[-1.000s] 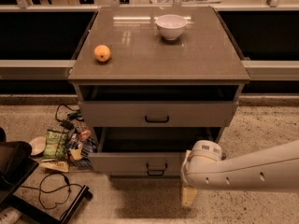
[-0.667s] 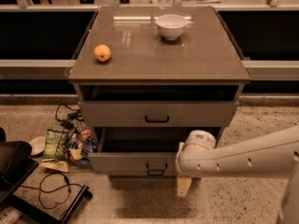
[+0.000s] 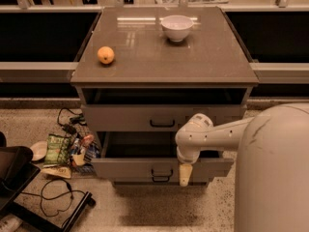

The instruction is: Open middle drawer

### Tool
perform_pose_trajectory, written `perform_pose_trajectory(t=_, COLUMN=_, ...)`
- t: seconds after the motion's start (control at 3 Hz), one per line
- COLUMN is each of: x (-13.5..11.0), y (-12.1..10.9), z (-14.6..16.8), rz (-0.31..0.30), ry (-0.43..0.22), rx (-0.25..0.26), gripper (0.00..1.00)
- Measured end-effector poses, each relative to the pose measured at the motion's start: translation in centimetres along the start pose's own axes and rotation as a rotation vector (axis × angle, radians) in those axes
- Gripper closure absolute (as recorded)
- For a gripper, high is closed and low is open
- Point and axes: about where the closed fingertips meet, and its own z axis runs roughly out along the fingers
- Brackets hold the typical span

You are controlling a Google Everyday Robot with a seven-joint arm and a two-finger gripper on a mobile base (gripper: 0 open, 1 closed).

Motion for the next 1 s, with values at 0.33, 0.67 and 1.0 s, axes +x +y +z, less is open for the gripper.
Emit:
perform_pose_trajectory(t=0.33, x=0.9, y=-1.3, z=2.3, rz=0.029, ry=0.05, rx=-0.046, gripper=0.0)
perform_pose_trajectory(t=0.67, x=2.2, y=-0.5, z=4.4, rz=0.104, ry=0.072, rx=-0.062, gripper=0.0)
perform_pose_trajectory(t=1.0, x=2.2, y=-0.5, z=4.4, rz=0.104, ry=0.072, rx=-0.062, gripper=0.0)
